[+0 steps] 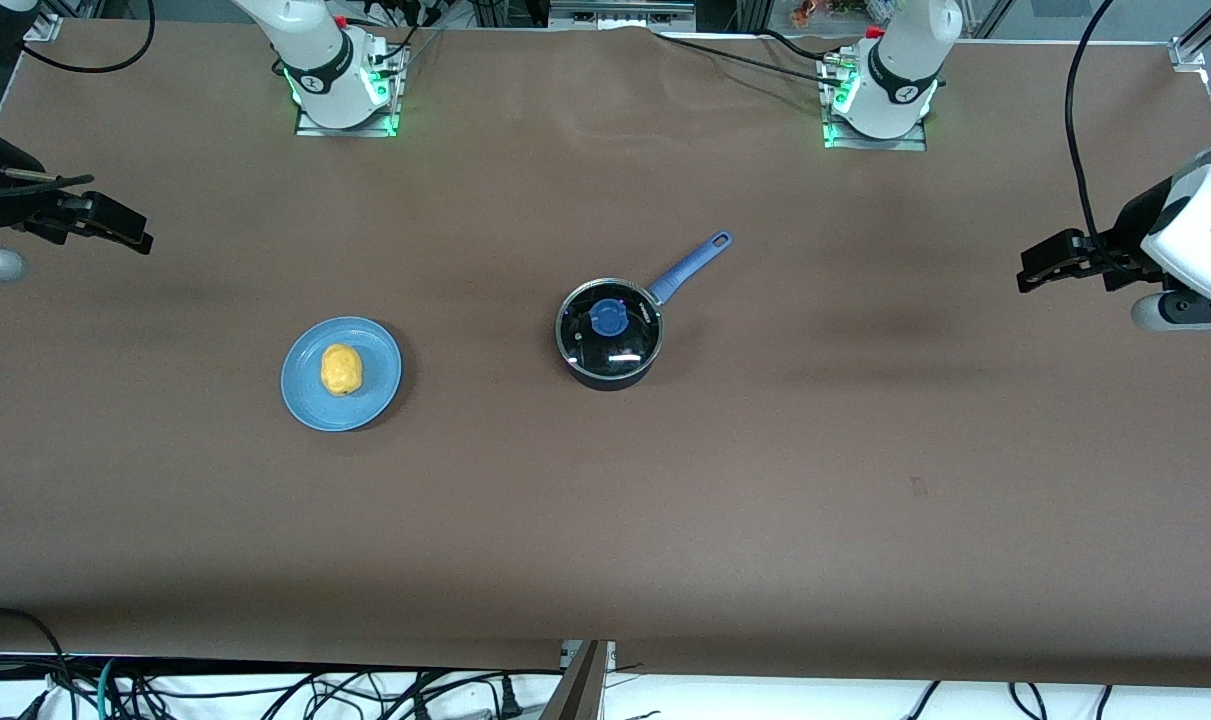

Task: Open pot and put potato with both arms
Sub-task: 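Move the left gripper from rest toward the saucepan lid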

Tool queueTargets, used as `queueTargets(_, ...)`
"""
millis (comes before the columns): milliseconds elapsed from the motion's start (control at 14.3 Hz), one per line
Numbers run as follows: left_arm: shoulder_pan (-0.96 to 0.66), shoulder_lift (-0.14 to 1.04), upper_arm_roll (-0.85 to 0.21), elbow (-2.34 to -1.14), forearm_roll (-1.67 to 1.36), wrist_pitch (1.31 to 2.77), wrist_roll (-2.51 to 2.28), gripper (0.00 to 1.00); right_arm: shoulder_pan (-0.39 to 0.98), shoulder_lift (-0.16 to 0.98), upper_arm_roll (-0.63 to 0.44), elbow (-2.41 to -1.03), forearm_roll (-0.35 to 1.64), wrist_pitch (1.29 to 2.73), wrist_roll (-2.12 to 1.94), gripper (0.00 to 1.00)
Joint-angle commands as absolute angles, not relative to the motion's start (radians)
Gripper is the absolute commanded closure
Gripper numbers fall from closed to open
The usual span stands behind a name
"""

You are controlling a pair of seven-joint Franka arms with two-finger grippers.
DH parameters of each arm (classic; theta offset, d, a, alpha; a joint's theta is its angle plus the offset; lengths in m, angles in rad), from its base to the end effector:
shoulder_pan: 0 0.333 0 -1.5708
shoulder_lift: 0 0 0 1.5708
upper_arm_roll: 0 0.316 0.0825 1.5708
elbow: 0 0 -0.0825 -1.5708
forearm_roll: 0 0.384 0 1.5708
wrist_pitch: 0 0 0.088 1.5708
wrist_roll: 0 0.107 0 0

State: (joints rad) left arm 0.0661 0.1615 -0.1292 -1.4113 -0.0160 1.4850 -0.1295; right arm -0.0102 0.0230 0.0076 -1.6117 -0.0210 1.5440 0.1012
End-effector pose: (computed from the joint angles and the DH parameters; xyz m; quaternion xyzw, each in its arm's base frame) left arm 0.5934 -0.0328 0.5998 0.9983 0.0332 -0.0448 0.0141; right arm 0.5562 -0.0038 0.5903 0.9976 -0.0516 -0.0448 0.0126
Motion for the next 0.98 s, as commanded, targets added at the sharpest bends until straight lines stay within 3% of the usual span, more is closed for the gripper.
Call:
queueTargets(0,0.071,0.138,-0.121,-1.433,-0.032,1.477,-0.106,0.0,-0.017,0.012,0.008,-1.614,-0.006,1.522,0.086,0.0)
queueTargets(559,-0.009,0.179,-0.185,-1.445,-0.041,1.506,-0.205,0.0,-0.017,0.011,0.008,-1.612,-0.006,1.509,0.086,0.0)
queueTargets(909,-0.107,0.271,-0.284,-1.497,-0.043,1.721,-0.451,0.0,-0.017,0.012,0.008,-1.612,-0.005,1.499,0.087,0.0)
